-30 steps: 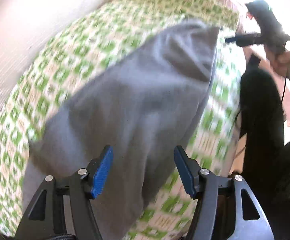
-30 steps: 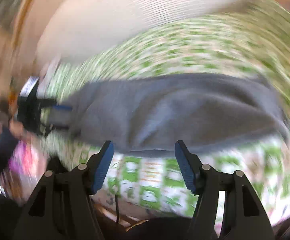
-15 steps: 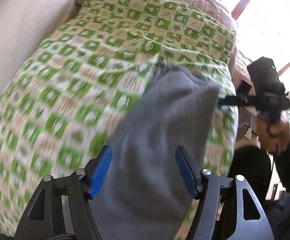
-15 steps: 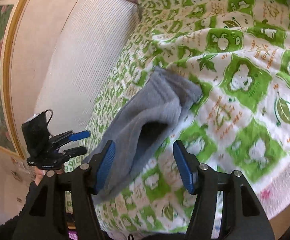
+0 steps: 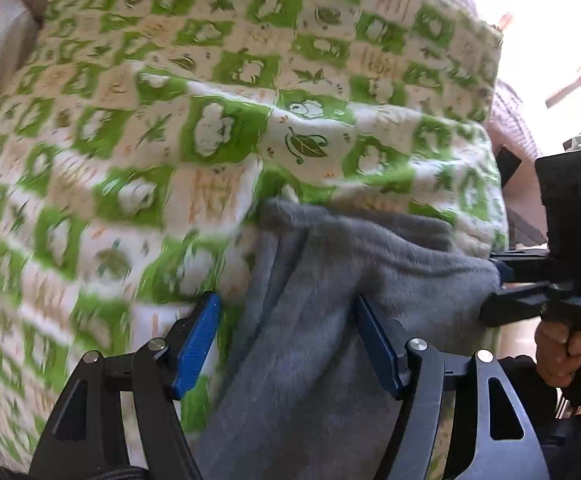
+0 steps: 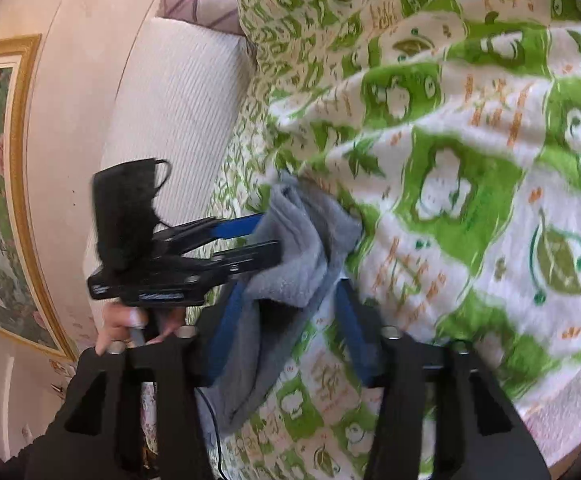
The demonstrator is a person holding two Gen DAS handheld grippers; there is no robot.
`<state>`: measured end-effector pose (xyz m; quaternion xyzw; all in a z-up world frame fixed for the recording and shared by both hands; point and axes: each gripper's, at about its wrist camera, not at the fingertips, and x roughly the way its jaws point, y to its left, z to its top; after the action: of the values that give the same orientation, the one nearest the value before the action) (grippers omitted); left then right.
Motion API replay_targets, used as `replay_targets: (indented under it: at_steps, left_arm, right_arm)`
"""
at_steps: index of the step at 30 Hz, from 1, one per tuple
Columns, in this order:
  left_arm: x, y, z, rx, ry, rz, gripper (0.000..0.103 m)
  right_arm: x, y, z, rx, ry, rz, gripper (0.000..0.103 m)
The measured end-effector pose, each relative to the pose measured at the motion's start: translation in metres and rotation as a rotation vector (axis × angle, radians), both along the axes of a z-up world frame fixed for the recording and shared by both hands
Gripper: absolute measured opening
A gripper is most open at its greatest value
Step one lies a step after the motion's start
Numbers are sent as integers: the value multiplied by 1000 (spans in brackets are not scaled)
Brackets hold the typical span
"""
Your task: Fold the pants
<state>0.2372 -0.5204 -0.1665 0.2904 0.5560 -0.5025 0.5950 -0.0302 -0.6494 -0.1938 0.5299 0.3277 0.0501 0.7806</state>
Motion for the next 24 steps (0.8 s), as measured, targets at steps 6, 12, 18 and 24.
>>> replay_targets:
  at_steps: [6, 12, 18, 24]
  left_arm:
    - [8, -12, 2, -47, 19, 6, 46]
    - [18, -15, 13, -77, 62, 15, 20]
    - [20, 4, 7, -39, 105, 17, 63]
    - [23, -6, -3, -30, 97, 12, 67]
  right_arm:
    - [12, -1, -4, -4, -26, 16, 14]
    - [13, -7, -1, -20, -38, -8, 13]
    - [6, -4, -6, 14, 9, -11, 25]
    - [8, -4, -4, 14, -13, -28, 33]
